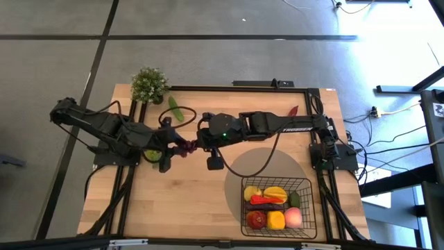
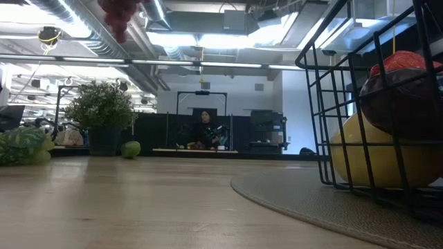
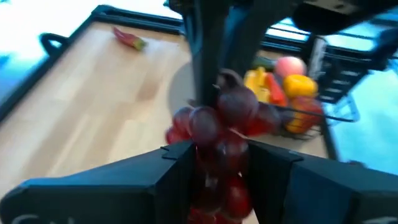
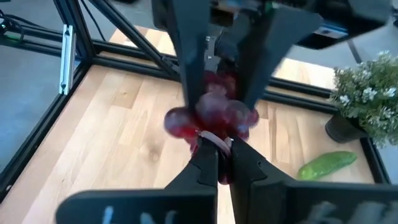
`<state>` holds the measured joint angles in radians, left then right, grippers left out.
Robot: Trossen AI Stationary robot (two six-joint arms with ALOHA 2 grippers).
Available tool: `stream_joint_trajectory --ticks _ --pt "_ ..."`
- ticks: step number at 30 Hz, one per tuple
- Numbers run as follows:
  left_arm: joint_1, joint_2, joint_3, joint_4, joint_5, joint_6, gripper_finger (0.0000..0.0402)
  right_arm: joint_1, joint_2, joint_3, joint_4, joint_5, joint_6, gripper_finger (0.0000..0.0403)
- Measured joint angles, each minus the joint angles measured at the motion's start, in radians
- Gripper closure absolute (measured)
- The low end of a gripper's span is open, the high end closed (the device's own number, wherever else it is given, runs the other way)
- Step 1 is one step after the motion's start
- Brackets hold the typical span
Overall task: Build produce basket
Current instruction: Put the red grapes into the wire basket
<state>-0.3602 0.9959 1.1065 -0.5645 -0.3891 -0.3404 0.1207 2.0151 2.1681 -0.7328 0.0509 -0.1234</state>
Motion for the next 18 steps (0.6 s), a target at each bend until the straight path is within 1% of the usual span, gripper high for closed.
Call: stream_joint_trajectory --ticks 3,9,14,18 --pt "-0.002 -0.008 0.0 -0.017 0.076 -0.047 0.0296 0.0 0.0 0.0 -0.004 -0.001 0.012 0.0402" --pt "-0.003 -0.01 0.001 -0.043 0.196 -0.062 0.0296 -0.001 0.0 0.0 -0.009 0.004 0.012 0.0403" --pt "-0.003 -0.01 0.001 -0.047 0.249 -0.079 0.0296 -0.001 0.0 0.0 -0.02 0.004 0.014 0.0403" --pt "-0.003 -0.014 0.001 -0.07 0.248 -0.096 0.0296 0.004 0.0 0.006 -0.062 0.004 0.02 0.0403"
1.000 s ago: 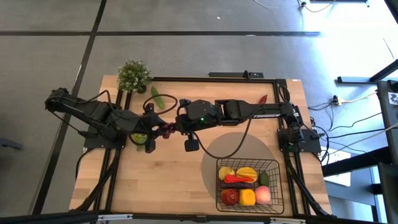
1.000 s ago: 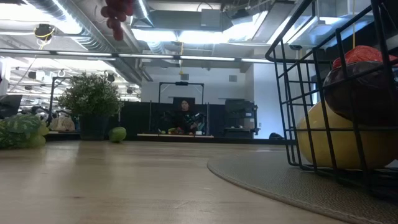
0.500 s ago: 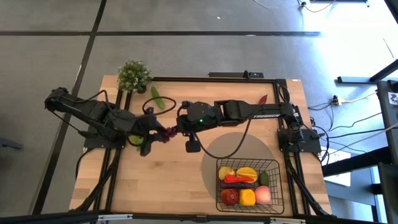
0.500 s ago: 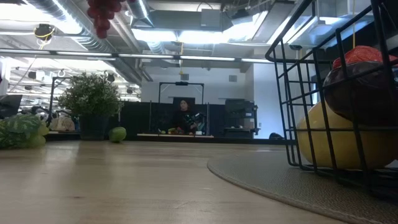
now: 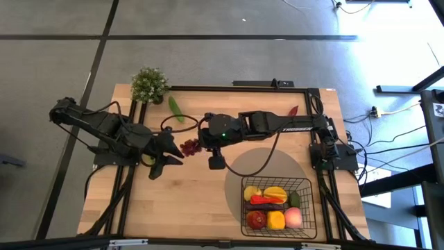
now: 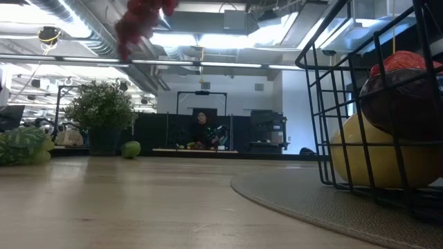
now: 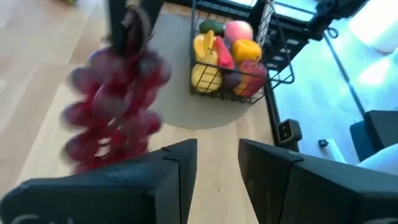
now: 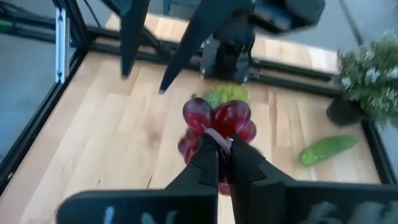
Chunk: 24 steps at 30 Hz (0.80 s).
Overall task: Build produce basket
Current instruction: Put the red grapes into the wire basket
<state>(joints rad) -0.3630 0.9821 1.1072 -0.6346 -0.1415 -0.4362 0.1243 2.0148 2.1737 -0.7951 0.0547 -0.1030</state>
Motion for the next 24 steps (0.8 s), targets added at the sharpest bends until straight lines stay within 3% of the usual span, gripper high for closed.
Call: stream_joint_trajectory --ticks 4,9,15,24 --pt "0.0 -0.018 0.0 -0.057 -0.018 -0.016 0.0296 0.016 -0.003 0.063 -0.105 0.006 0.035 0.0403" --pt "0.0 -0.053 0.0 -0.096 -0.029 -0.034 0.0296 0.059 -0.004 0.183 -0.325 0.147 0.092 0.0403" --pt "0.0 -0.087 0.0 -0.109 -0.03 -0.031 0.0296 0.117 -0.075 0.176 -0.441 0.262 0.244 0.0403" --pt "0.001 -0.139 0.0 -0.278 -0.085 -0.112 0.0296 0.234 -0.165 0.183 -0.712 0.44 0.563 0.0403"
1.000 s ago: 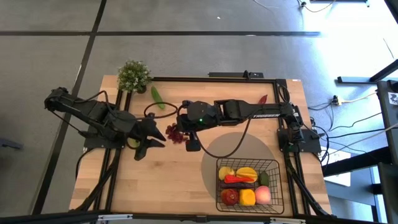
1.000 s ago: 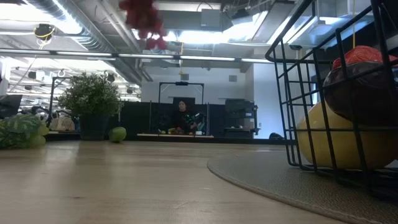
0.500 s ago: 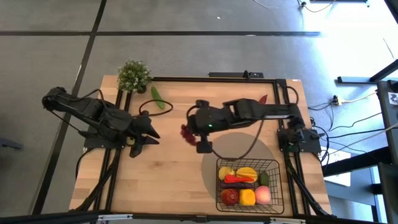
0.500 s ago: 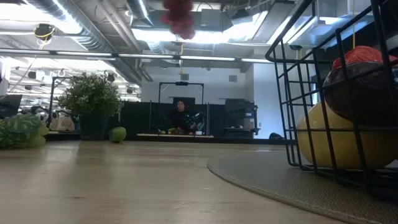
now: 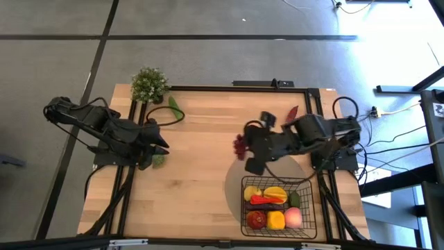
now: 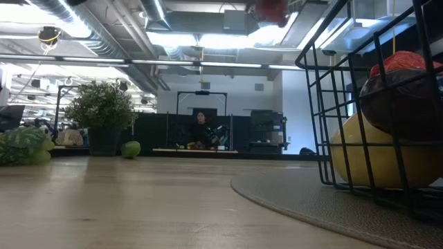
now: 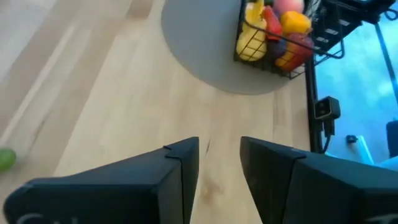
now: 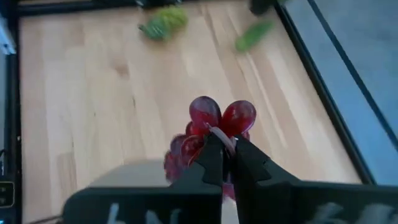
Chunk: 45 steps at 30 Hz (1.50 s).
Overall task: Build produce basket
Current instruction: Put the red grapes into the wire basket
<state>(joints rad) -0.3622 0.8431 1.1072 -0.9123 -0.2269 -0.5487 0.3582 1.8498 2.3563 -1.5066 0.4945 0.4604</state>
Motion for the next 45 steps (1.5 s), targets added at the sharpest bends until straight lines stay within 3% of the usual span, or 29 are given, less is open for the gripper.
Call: stream_joint_trajectory --ticks 2,24,28,36,45 --pt "0.0 -0.009 0.0 -0.02 0.0 -0.019 0.0296 0.025 -0.013 0.0 -0.072 0.006 0.102 0.0403" --pt "0.0 -0.014 0.0 -0.041 0.0 -0.025 0.0296 0.336 -0.034 -0.025 -0.064 -0.05 0.695 0.0403" --pt "0.0 -0.014 0.0 -0.041 0.0 -0.025 0.0296 0.361 -0.034 -0.096 -0.063 -0.043 0.82 0.0403" --pt "0.0 -0.014 0.0 -0.037 0.0 -0.025 0.0296 0.369 -0.032 -0.307 -0.066 -0.125 1.112 0.0403" --pt "0.0 -0.012 0.0 -0.037 0.0 -0.047 0.0296 0.369 -0.032 -0.435 -0.063 -0.354 1.273 0.0403"
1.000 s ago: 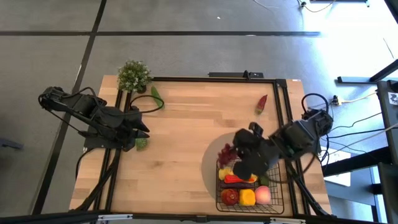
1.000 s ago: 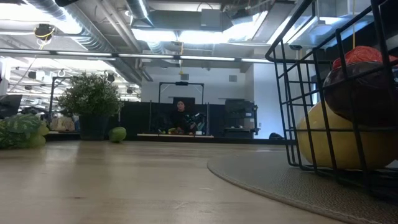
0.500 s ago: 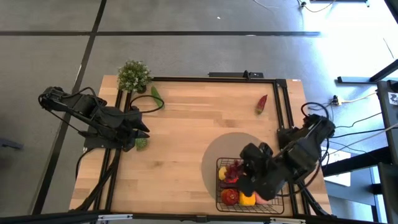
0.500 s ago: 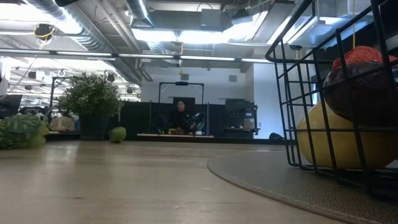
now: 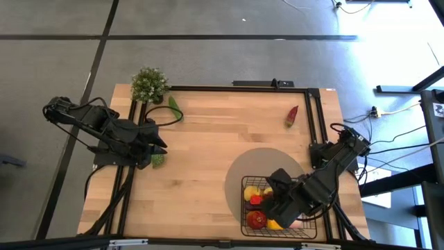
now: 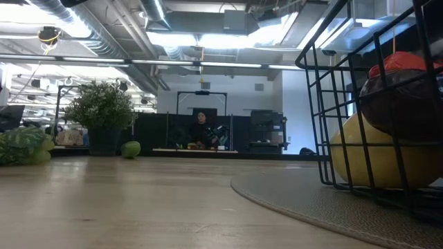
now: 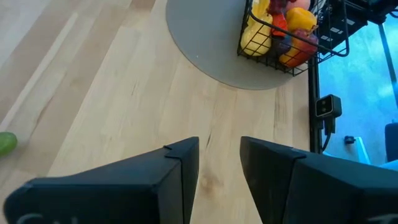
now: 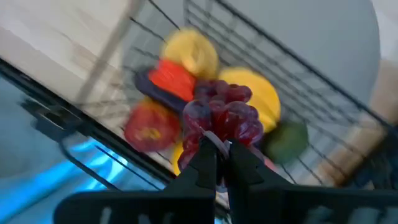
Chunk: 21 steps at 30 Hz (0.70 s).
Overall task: Build produce basket
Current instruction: Put the red grapes into the wire basket
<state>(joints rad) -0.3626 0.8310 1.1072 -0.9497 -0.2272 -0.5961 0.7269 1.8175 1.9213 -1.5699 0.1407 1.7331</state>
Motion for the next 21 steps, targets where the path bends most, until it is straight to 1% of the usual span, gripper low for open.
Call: stream_joint_trajectory --ticks 5,7,11,17,21 --pt "0.0 0.0 0.0 0.0 0.0 -0.003 0.0296 0.0 0.0 -0.055 -0.001 -0.15 0.018 0.0403" --pt "0.0 0.0 0.0 0.0 0.0 -0.004 0.0296 0.0 0.0 -0.064 -0.002 -0.192 0.017 0.0403" --pt "0.0 0.0 0.0 0.0 0.0 -0.005 0.0296 0.002 -0.005 -0.075 -0.001 -0.204 0.013 0.0403" --pt "0.0 0.0 0.0 0.0 0.0 -0.007 0.0296 0.007 -0.039 -0.075 -0.001 -0.192 0.016 0.0403" --pt "0.0 0.0 0.0 0.0 0.0 -0.008 0.0296 0.021 -0.068 -0.075 -0.001 -0.216 0.017 0.0403"
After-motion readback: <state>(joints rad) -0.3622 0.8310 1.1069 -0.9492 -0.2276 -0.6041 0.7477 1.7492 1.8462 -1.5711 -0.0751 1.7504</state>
